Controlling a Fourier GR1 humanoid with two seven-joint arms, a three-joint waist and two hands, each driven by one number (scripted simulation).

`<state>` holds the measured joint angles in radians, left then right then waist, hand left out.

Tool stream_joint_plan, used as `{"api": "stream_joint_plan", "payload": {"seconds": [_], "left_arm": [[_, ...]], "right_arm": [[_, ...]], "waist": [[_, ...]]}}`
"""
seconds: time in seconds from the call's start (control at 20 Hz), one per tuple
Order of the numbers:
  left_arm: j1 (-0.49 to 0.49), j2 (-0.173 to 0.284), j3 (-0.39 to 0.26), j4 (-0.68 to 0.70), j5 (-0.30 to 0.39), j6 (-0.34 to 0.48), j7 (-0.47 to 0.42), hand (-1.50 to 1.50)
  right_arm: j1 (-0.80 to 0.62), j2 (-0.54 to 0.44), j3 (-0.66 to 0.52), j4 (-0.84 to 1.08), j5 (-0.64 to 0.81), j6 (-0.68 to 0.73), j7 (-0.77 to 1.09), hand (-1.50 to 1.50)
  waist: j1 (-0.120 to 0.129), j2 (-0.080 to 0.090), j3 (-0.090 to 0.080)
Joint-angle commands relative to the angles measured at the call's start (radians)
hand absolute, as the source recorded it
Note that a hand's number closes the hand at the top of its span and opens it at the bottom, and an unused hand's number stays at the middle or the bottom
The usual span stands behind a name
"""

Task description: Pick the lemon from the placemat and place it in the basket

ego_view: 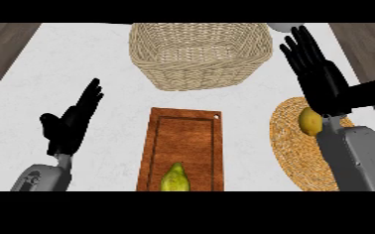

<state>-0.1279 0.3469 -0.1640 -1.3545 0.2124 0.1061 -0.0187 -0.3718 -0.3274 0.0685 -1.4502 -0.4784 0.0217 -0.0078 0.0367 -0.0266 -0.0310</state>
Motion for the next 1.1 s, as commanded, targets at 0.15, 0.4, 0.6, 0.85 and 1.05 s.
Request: {"api": "stream_joint_plan", "payload": {"seconds": [0.15, 0.4, 0.6, 0.85, 1.05], "left_arm": [[0.125, -0.019, 0.015, 0.028, 0.026, 0.038, 0.108, 0.00], [0.176, -0.027, -0.030, 0.065, 0.007, 0.042, 0.205, 0.00], [0.193, -0.018, -0.030, 0.017, 0.013, 0.040, 0.235, 0.00], [0.212, 0.001, -0.004, 0.046, 0.026, 0.012, 0.198, 0.00], [0.230, 0.005, 0.000, 0.050, 0.025, 0.017, 0.208, 0.00]], "right_arm": [[-0.073, -0.114, -0.171, 0.126, -0.031, 0.082, -0.097, 1.50], [-0.044, -0.046, -0.012, 0.228, 0.153, 0.181, -0.323, 1.50], [-0.057, 0.063, 0.118, 0.192, 0.414, -0.165, -0.256, -1.50], [-0.102, -0.161, 0.140, 0.208, 0.618, -0.249, -0.004, -1.50], [-0.178, -0.359, 0.155, 0.186, 0.745, -0.191, 0.201, -1.50]], "waist": [[-0.017, 0.032, 0.032], [-0.003, 0.036, 0.033], [-0.010, 0.027, 0.031], [-0.038, 0.018, 0.025], [-0.053, 0.014, 0.023]]}}
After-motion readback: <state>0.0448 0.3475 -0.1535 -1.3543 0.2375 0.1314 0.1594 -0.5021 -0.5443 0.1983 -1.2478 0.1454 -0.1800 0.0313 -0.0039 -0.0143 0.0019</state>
